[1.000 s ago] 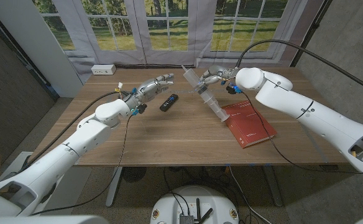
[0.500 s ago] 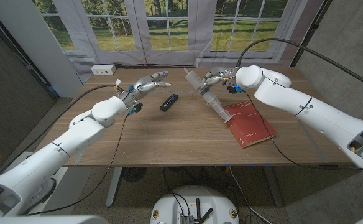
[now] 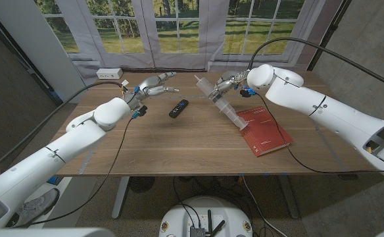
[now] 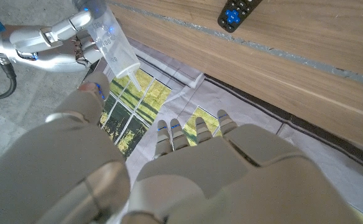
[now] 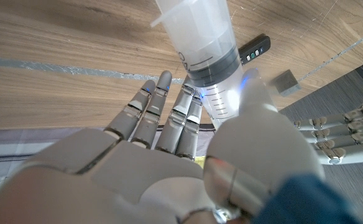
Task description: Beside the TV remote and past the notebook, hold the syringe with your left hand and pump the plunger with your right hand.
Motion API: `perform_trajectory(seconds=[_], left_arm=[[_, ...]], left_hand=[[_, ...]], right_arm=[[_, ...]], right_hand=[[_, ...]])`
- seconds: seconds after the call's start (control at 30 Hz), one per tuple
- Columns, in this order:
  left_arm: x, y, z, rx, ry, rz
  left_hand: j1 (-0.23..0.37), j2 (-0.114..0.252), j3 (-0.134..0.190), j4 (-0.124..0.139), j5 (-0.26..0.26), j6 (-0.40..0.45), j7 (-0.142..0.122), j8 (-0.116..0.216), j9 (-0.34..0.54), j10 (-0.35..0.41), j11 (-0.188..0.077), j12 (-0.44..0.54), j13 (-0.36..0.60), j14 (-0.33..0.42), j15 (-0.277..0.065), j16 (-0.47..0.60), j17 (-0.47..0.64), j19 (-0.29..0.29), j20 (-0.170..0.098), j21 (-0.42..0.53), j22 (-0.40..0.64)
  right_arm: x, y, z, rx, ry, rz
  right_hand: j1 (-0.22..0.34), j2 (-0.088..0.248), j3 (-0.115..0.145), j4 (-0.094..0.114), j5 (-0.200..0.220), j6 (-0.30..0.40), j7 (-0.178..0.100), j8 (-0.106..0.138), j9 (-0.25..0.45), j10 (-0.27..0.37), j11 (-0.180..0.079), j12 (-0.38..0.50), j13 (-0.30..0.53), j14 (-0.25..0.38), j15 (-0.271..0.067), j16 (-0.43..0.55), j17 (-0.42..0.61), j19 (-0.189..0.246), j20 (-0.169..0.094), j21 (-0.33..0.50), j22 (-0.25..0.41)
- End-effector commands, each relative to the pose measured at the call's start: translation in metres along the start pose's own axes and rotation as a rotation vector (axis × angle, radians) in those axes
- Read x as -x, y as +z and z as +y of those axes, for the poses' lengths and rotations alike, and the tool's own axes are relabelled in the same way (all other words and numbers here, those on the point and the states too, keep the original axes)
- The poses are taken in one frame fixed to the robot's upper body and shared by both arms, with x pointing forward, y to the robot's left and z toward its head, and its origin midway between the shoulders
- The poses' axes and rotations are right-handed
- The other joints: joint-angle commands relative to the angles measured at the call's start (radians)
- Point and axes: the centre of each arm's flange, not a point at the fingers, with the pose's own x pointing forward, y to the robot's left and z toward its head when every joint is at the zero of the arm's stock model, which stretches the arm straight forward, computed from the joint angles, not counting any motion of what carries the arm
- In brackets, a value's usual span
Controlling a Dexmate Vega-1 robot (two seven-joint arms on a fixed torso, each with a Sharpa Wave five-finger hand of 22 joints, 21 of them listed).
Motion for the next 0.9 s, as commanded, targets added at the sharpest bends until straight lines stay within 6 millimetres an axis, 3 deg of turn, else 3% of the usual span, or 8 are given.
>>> perform_trajectory(seconds=[0.03, 0.33, 0.9], left_arm=[[-0.005, 0.019, 0.011, -0.229, -0.043, -0.044], [-0.013, 0.036, 0.009, -0.408, -0.097, -0.09], [-0.025, 0.06, 0.008, -0.671, -0.143, -0.142]], left_hand=[[0.015, -0.002, -0.004, 0.002, -0.003, 0.0, -0.021, 0.003, 0.005, -0.009, -0.01, -0.002, 0.004, -0.003, -0.007, 0.003, 0.002, 0.002, -0.011, 0.006, 0.003], [0.027, -0.006, -0.01, 0.001, -0.003, 0.01, -0.053, 0.007, 0.005, -0.006, -0.024, 0.003, 0.004, 0.004, -0.024, 0.006, 0.002, 0.015, -0.031, 0.01, 0.003], [0.05, -0.013, -0.019, -0.001, -0.004, 0.035, -0.068, 0.017, 0.005, 0.015, -0.035, 0.013, 0.004, 0.032, -0.039, 0.013, 0.002, 0.043, -0.044, 0.016, 0.003]], right_arm=[[-0.009, 0.002, -0.004, 0.082, 0.106, 0.088], [-0.014, 0.005, -0.005, 0.081, 0.149, 0.097], [-0.025, 0.01, -0.012, 0.055, 0.254, 0.102]], right_hand=[[-0.032, 0.044, -0.007, 0.001, 0.008, 0.133, -0.116, -0.002, 0.003, 0.075, -0.063, -0.001, 0.005, 0.005, -0.13, 0.005, 0.003, 0.001, 0.011, 0.002, 0.002], [-0.035, 0.043, -0.011, 0.002, 0.007, 0.144, -0.11, -0.003, 0.003, 0.08, -0.058, 0.0, 0.004, 0.009, -0.125, 0.008, 0.005, 0.005, 0.017, 0.002, 0.002], [-0.03, 0.042, -0.013, -0.001, 0.007, 0.146, -0.096, -0.009, 0.004, 0.091, -0.047, 0.006, 0.007, 0.021, -0.118, 0.014, 0.004, 0.006, 0.029, 0.001, 0.002]])
